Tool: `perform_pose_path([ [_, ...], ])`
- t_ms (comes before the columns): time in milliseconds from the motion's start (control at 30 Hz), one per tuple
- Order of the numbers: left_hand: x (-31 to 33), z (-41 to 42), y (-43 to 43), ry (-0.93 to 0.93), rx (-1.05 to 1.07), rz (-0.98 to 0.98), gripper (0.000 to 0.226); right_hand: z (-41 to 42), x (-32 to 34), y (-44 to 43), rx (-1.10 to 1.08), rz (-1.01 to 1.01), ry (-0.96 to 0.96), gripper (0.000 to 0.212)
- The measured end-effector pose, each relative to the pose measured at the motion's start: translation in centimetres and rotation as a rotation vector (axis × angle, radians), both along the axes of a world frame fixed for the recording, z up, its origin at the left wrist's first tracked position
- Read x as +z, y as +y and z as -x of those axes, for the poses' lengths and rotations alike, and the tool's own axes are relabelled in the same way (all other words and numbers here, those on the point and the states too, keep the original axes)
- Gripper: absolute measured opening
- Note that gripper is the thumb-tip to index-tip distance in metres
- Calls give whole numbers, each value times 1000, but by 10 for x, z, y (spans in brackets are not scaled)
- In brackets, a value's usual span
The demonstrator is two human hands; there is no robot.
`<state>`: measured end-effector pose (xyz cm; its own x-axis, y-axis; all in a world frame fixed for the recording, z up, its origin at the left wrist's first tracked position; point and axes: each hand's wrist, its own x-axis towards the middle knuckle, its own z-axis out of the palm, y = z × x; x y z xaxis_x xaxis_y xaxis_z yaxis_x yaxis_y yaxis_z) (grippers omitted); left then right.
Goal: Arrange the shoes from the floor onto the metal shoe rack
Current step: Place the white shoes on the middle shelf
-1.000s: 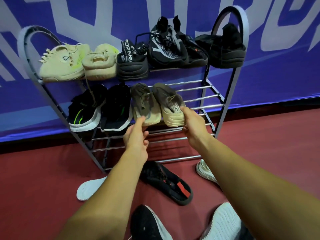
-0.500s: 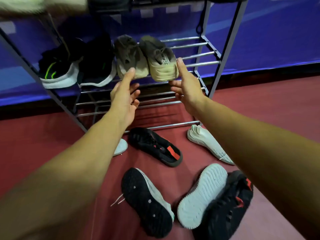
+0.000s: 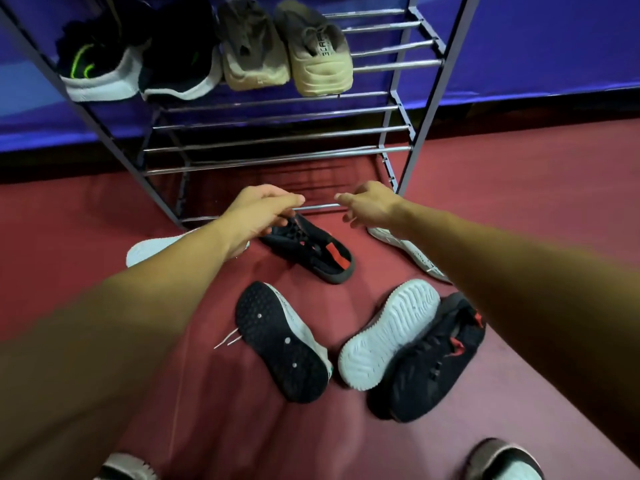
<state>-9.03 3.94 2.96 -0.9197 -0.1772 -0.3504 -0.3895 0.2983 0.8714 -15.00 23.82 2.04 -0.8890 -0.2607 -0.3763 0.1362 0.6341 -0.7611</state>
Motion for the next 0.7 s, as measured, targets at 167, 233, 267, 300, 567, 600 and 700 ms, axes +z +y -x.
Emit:
perform_pose_path([
  [167,-18,-24,-7,-67,-80,154,14,-27,-30,-13,115,-144,-26,35],
  [233,-32,-39,-15,-110,-78,199,19,-48,-47,-24,254,-317,-15,41],
  [267,-41,-47,-19,-132,-79,218,23,-58,-56,-30,305,-357,-21,42],
  [300,-50,-54,-24,-152,-78,240,27,-66,-66,-37,333,-356,-39,42],
  [567,-90,-88,-51,-270,-72,294,26,-97,-105,-67,372,-332,-142,42],
  [600,-97,-92,-53,-284,-63,297,25,-100,-109,-68,381,-352,-141,41],
  [700,-120,-107,-55,-369,-105,289,24,-106,-123,-68,438,-443,-150,43],
])
